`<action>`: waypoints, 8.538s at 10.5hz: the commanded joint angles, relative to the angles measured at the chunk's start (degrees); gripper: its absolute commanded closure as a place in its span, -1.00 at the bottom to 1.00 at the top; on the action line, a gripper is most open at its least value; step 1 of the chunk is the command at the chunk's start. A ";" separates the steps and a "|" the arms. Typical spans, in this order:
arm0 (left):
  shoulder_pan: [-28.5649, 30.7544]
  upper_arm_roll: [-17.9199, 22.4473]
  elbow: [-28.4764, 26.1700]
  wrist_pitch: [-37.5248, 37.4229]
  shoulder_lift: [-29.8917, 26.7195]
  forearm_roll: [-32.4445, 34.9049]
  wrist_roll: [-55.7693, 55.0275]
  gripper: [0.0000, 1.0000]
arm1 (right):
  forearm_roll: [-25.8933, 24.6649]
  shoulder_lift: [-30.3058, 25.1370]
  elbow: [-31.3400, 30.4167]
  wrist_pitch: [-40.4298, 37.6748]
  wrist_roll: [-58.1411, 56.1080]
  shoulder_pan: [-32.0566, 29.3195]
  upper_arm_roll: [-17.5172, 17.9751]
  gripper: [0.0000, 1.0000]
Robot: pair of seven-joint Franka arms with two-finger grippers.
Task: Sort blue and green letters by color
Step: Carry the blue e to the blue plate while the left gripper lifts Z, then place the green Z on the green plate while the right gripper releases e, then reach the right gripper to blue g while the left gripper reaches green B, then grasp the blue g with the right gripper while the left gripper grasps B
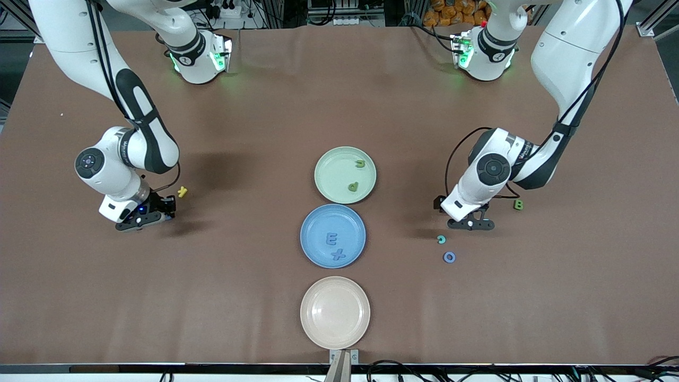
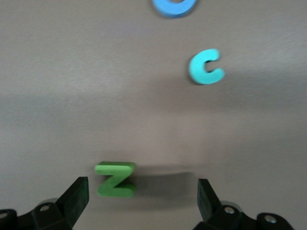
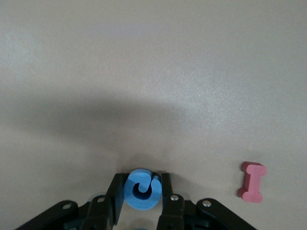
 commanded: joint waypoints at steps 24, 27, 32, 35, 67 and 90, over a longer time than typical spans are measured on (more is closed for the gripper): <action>6.84 -15.33 -5.63 7.21 -5.09 1.84 -13.24 1.00 | -0.47 16.96 39.88 -5.77 64.99 30.97 6.97 0.40; 2.73 -19.31 -3.44 7.12 -4.30 1.84 -22.82 1.00 | -1.00 16.79 39.80 -5.84 64.40 30.89 6.88 -1.00; -8.00 -19.14 1.21 7.03 -0.71 1.84 -33.48 1.00 | -1.00 15.47 39.09 -6.63 62.90 28.17 6.18 -1.00; -11.52 -18.87 4.47 6.95 1.93 2.02 -36.73 1.00 | -1.00 14.07 39.00 -9.52 62.90 24.31 4.77 -1.00; 18.61 -2.81 -11.67 3.65 -12.12 1.14 10.42 -1.00 | -3.99 -2.99 5.27 -12.98 103.94 0.39 -3.23 -1.00; 25.74 -2.70 -11.61 6.94 -4.92 1.14 37.88 -1.00 | -3.55 -3.87 -6.00 -2.06 101.92 1.80 -0.86 1.00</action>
